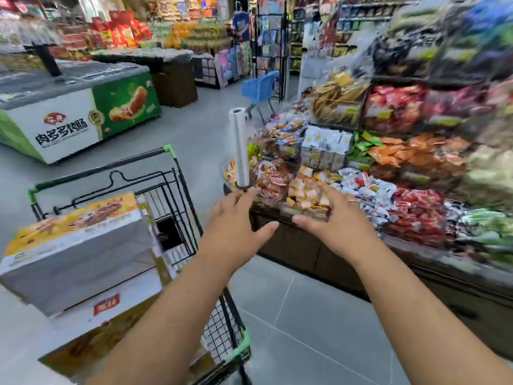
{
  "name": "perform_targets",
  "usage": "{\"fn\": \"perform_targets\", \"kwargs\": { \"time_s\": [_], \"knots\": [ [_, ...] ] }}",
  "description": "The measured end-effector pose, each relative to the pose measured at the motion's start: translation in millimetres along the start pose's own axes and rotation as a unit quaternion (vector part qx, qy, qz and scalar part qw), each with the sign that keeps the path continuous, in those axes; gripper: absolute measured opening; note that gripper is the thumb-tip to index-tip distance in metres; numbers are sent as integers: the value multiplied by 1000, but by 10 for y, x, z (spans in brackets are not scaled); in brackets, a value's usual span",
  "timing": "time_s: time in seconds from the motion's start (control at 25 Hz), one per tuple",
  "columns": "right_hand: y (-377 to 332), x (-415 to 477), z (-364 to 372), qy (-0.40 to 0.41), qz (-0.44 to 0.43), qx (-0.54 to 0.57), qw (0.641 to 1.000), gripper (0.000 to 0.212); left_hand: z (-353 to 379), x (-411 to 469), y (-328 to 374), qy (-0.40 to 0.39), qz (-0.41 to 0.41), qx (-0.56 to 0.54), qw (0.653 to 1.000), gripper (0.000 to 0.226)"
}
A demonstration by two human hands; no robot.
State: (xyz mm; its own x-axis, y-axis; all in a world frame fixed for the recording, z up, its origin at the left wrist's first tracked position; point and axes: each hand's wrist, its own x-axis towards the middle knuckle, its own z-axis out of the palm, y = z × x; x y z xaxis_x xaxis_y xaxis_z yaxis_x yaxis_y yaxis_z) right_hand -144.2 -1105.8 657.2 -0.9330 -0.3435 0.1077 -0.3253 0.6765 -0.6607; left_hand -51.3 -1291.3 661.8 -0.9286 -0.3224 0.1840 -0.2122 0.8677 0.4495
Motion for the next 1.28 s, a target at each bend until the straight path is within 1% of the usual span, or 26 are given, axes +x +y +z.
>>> {"fn": "perform_targets", "kwargs": {
  "time_s": [0.12,0.2,0.32,0.44,0.52,0.64,0.76,0.92,1.08,1.16,1.28],
  "knots": [
    [716,-196,-744,29,31,-6,999,91,450,45,908,-16,38,-22,999,74],
    [1135,-312,-1170,49,42,-30,997,93,745,42,1457,-24,75,-32,996,75],
    [1817,-536,-1854,82,80,-35,993,95,1247,81,2318,-64,139,-39,987,76],
    [2498,-813,-2488,128,139,3,982,94,1664,124,3166,-117,192,-51,973,77],
    [2860,-974,-2788,153,171,-6,973,94,1870,136,3629,-129,228,-58,963,76],
    [3426,-1273,-3222,194,238,-15,952,96,2265,161,4401,-160,298,-81,938,73],
    [3963,-1587,-3567,242,302,-36,921,95,2746,204,5166,-207,369,-97,901,76],
    [4557,-1940,-4014,307,392,-40,866,95,3378,199,6141,-261,448,-122,846,77],
    [5084,-2331,-4472,391,473,-47,788,95,3975,60,7253,-326,539,-123,767,81],
    [5269,-2597,-4635,432,507,-46,745,95,4203,-137,7749,-347,585,-128,722,82],
    [5527,-3078,-4804,480,550,-42,682,91,4519,-569,8382,-380,633,-144,658,83]
  ]
}}
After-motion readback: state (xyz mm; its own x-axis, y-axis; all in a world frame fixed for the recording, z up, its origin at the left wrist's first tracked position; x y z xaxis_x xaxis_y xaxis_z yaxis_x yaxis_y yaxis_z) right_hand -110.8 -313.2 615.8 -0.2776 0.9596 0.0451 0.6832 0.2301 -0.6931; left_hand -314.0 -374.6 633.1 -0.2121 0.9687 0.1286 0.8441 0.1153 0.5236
